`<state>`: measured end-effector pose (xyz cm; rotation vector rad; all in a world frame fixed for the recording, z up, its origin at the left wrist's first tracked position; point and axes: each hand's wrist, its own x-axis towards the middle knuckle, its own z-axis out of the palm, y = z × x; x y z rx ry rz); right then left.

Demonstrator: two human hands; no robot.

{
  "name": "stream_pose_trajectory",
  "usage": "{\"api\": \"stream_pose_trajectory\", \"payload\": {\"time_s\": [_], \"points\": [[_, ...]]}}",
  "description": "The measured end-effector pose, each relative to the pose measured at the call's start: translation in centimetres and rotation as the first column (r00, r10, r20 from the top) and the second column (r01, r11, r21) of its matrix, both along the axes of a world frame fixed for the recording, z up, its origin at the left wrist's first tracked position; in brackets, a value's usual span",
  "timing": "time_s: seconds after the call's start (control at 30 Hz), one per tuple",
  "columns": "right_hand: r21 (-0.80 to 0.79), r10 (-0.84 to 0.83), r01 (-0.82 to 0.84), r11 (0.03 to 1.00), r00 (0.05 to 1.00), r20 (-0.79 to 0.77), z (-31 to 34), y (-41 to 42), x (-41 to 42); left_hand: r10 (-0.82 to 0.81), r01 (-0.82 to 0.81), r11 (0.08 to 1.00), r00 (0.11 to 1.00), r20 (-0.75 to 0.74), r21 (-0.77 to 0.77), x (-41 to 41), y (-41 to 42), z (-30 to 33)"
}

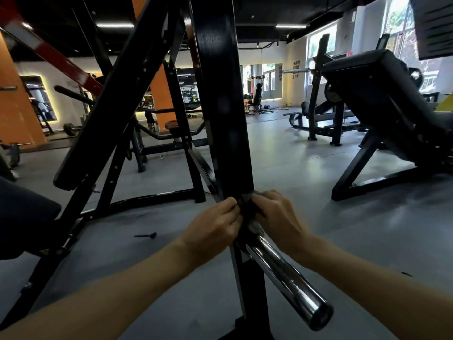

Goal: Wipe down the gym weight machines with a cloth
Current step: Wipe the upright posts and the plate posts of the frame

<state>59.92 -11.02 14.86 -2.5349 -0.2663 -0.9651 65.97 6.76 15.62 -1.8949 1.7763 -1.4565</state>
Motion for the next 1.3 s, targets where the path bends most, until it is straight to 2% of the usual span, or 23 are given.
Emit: {"api": "stream_pose_trajectory", "payload": {"time_s": [0.07, 0.2, 0.37, 0.53, 0.67, 0.77, 0.83, 0.97, 1.03, 1.1, 1.17, 1.23, 1.3], "points": [[-0.032, -0.015, 0.014, 0.999, 1.000, -0.021, -0.2, -0.9, -0.3, 0.003, -0.002, 1.000, 0.999, -0.047, 0.012, 0.0, -0.4, -0.1], [0.033, -0.125, 0.126, 0.992, 0.992, -0.012, 0.9, -0.7, 0.3, 0.042, -0.038, 0.999, 0.995, -0.096, 0.039, 0.6, -0.4, 0.4], [-0.089, 0.009, -0.006, 0.996, 0.999, 0.034, 0.4, 1.8, 0.2, 0.033, -0.029, 0.999, 0.995, -0.098, 0.038, 0.2, 2.5, 0.5], [0.033, -0.167, 0.171, 0.985, 0.979, -0.115, 1.4, -0.5, -0.3, 0.029, -0.028, 0.999, 0.999, -0.027, 0.033, 0.1, -1.6, 0.7], [0.069, -0.158, 0.169, 0.983, 0.978, -0.133, 1.7, 0.7, -0.9, 0.064, -0.056, 0.994, 0.994, -0.091, 0.090, 0.3, 0.8, 1.2], [0.213, -0.125, 0.131, 0.968, 0.991, -0.041, 2.3, 1.7, -1.0, 0.063, -0.058, 0.993, 0.997, -0.039, 0.100, -0.8, 2.2, 2.7], [0.310, -0.086, 0.060, 0.949, 0.994, 0.071, 4.2, 2.0, -0.8, 0.062, -0.061, 0.998, 0.997, -0.051, 0.015, -1.2, 2.1, 5.3], [0.373, -0.085, -0.040, 0.927, 0.946, 0.312, 10.7, 1.4, 0.0, 0.114, -0.116, 0.977, 0.993, -0.022, -0.177, -0.7, 1.7, 11.5], [0.347, -0.099, -0.060, 0.936, 0.901, 0.422, 13.7, 1.5, 0.3, 0.143, -0.145, 0.957, 0.989, -0.026, -0.252, -0.4, 1.6, 13.9], [0.262, -0.112, -0.022, 0.965, 0.868, 0.484, 15.4, 2.1, 1.0, 0.160, -0.175, 0.937, 0.984, -0.075, -0.303, 0.1, 1.3, 15.4], [0.215, -0.114, 0.013, 0.977, 0.877, 0.467, 16.3, 3.2, 1.9, 0.151, -0.197, 0.924, 0.975, -0.160, -0.328, 0.2, 1.0, 16.6], [0.218, -0.151, 0.055, 0.974, 0.879, 0.452, 16.4, 4.4, 2.6, 0.077, -0.206, 0.908, 0.938, -0.337, -0.364, 0.2, 1.1, 17.3], [0.220, -0.173, 0.076, 0.972, 0.869, 0.464, 16.2, 5.3, 3.2, 0.012, -0.166, 0.906, 0.929, -0.369, -0.388, 0.7, 1.6, 17.7]]}}
